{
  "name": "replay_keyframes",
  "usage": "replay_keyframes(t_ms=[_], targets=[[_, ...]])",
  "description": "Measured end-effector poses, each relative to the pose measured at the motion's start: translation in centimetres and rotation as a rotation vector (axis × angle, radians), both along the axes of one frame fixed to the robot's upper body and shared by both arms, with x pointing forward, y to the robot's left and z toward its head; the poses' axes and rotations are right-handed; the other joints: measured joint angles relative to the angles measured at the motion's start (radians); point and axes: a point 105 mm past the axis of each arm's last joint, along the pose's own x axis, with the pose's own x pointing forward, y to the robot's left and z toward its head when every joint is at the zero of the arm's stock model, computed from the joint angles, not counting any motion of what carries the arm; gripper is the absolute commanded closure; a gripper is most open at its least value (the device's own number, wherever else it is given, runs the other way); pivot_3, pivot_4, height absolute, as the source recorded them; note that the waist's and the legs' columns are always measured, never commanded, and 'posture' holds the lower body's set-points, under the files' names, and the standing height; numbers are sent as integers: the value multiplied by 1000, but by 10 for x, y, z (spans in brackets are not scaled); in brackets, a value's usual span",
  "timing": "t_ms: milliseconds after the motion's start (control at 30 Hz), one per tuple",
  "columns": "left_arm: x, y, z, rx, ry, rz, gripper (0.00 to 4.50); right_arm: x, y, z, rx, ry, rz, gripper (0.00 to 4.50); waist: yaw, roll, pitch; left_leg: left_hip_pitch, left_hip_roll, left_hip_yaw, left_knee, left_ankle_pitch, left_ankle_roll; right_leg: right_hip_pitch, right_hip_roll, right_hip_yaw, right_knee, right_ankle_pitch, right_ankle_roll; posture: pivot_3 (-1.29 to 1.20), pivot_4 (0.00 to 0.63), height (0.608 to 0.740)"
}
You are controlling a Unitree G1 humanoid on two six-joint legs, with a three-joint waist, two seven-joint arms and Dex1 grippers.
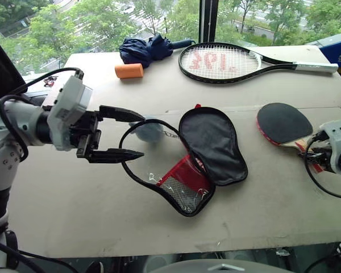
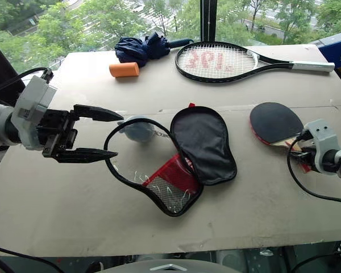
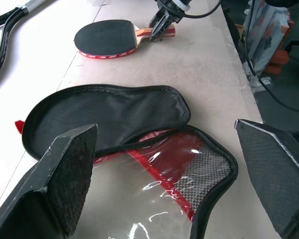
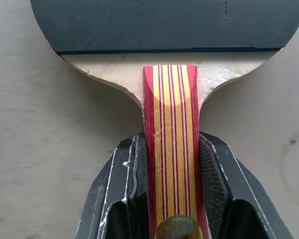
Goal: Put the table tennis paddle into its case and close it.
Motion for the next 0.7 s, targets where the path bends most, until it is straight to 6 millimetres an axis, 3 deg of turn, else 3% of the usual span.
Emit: replay_keyframes(t_ms=[67,133,233,367,467,700], targets=[[6,10,0,7,-9,46,0,-2,47,16,-22,-28,150,3735,-6,0,0,0,0,0,0,0,0,0,0,0,0,0,0,0,150,726],[7,13,-1,11,-10,55,0,-4,65,21,14,-35,188,3735,-4,-1,0,-1,0,0,1,0,0,0,0,-1,-1,0,0,0,150,726],[8,15,0,11,-14,57,0,-8,113,33,133,-44,276,3735,-3,-2,0,-1,0,-1,1,0,0,0,0,0,-2,0,0,0,150,726],[9,16,-1,11,-14,61,0,-16,153,21,263,-26,327,3735,5,-4,-1,-4,-1,-6,2,0,0,0,-1,-2,-4,0,0,0,150,726],[9,16,-1,10,-13,62,0,-17,171,8,327,-18,273,3735,-2,-4,-1,-4,-1,-5,2,0,0,-1,-1,-3,-1,0,0,0,150,726],[9,16,0,10,-15,61,0,-15,170,-1,303,-25,166,3735,-10,-3,-1,-1,-1,-2,1,0,-1,-1,-1,-3,4,0,0,0,150,726]])
